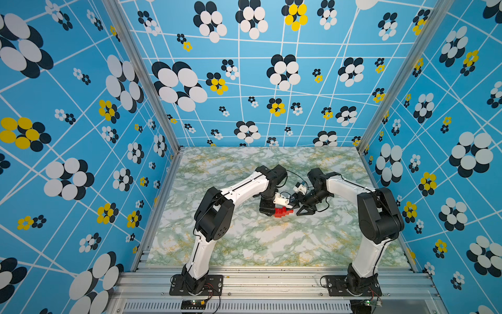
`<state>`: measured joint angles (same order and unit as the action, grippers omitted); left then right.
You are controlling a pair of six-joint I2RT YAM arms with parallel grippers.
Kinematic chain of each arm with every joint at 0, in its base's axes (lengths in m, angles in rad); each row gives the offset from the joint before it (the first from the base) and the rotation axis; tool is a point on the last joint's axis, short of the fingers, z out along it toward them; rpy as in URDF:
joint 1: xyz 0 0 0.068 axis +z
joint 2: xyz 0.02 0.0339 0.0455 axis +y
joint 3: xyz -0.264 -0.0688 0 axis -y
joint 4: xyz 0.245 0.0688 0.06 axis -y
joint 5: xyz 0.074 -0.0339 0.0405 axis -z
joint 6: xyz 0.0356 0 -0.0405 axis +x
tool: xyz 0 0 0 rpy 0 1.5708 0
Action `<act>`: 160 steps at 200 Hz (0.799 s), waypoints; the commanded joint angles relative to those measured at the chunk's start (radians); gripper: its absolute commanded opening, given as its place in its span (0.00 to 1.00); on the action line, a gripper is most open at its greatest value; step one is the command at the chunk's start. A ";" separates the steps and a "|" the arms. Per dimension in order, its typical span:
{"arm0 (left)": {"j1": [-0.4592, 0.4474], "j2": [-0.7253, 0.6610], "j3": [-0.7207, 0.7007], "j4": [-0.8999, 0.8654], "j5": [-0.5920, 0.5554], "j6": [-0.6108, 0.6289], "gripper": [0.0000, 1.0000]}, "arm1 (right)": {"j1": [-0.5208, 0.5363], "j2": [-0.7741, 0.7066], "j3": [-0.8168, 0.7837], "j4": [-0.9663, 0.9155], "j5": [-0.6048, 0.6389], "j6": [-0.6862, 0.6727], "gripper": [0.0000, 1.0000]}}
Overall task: Assemble the letter v with lego
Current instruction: Assemble the lego brick with the lego brick, then adjust the lego brick at the center of the board.
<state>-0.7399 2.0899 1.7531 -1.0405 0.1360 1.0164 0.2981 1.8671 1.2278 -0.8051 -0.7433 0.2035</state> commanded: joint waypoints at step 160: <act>0.117 -0.465 -0.363 0.385 0.168 -0.377 0.79 | -0.026 -0.179 0.225 -0.159 0.501 -0.440 0.87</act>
<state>-0.6582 1.7416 1.5120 -0.8295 0.2745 0.8734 0.2157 1.7454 1.3998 -0.9215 -0.4793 -0.0654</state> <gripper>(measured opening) 0.789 0.873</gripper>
